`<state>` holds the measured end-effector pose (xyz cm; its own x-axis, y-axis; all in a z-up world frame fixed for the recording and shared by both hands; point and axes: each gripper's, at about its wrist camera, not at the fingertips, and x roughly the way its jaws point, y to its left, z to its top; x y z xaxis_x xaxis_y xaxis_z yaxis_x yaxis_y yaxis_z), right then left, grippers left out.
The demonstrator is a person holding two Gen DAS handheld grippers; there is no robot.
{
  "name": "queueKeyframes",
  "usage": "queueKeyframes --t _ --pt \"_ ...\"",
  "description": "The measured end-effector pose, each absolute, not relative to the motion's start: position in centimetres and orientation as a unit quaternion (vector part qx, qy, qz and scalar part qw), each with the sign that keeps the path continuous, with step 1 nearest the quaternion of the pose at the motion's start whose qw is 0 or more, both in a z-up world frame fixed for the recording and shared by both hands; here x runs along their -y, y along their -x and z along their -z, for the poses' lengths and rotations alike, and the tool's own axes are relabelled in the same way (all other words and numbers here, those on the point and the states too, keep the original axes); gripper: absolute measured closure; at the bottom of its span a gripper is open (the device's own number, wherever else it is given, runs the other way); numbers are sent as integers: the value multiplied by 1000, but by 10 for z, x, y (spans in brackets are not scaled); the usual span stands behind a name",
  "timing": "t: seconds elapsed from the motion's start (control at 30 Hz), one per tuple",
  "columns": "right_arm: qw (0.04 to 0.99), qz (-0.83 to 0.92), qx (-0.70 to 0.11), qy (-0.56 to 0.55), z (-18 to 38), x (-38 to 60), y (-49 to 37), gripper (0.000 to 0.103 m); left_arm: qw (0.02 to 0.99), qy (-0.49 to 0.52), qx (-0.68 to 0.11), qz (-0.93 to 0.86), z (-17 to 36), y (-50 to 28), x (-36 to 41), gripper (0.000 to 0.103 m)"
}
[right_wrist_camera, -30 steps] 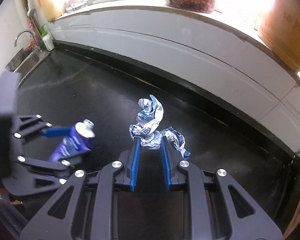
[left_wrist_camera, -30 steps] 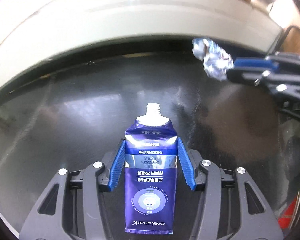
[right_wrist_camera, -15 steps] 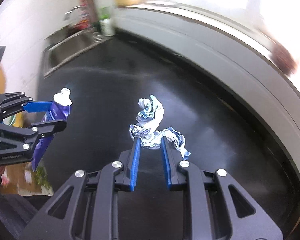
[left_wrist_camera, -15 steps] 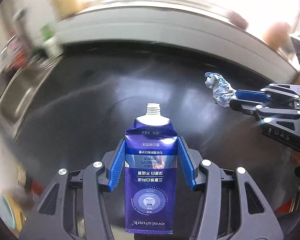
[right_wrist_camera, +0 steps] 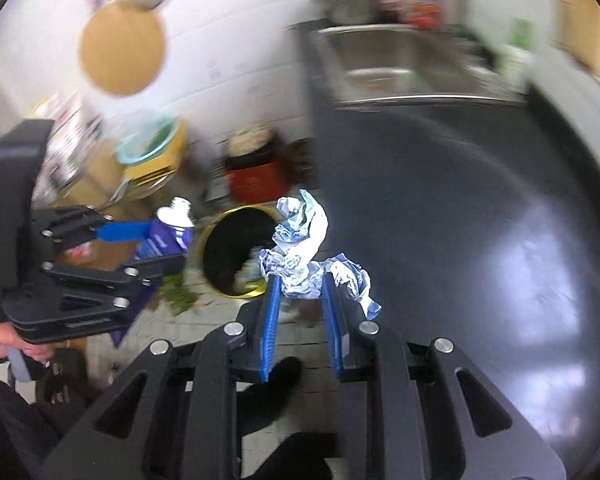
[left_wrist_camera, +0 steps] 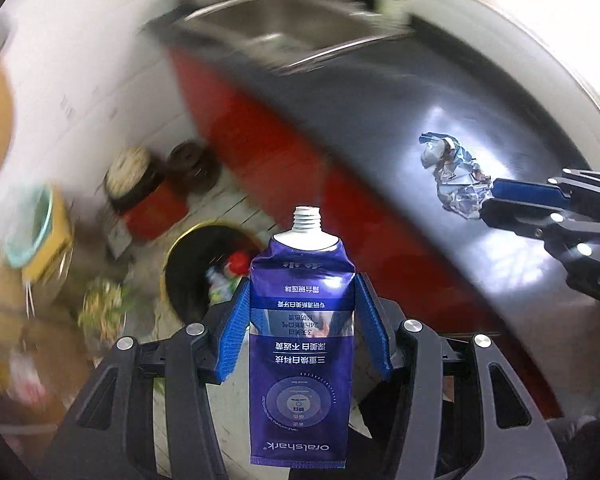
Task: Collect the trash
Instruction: 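Carry tube and foil wrapper to the bin and release both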
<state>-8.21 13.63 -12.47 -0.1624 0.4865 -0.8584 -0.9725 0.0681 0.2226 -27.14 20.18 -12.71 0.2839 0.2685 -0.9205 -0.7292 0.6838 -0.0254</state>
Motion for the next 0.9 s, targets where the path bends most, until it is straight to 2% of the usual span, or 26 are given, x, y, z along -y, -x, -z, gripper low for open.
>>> queueKeyframes --t 0.23,0.43,0.63,0.67,0.7,0.73,0.8,0.9 --pt "512 -650 -472 304 181 -248 169 81 749 280 -489 -348 196 344 -277 52" --pt "490 -627 -513 320 249 -317 205 81 742 307 -493 -336 255 355 -319 52" --pt "488 -614 -518 341 280 -348 212 79 740 324 -486 -332 290 358 -345 52" --pt "487 -612 -521 341 282 -348 209 71 740 324 -490 -327 293 357 -346 52" --pt "485 -609 -526 342 285 -350 208 45 739 320 -494 -327 296 357 -348 49" --pt "488 -606 -527 342 287 -352 206 36 739 318 -497 -325 298 357 -348 38" --pt "497 -605 -525 335 287 -353 202 34 738 308 -500 -334 300 360 -349 21" --pt "496 -602 -529 334 286 -351 199 34 732 316 -496 -344 300 368 -349 19"
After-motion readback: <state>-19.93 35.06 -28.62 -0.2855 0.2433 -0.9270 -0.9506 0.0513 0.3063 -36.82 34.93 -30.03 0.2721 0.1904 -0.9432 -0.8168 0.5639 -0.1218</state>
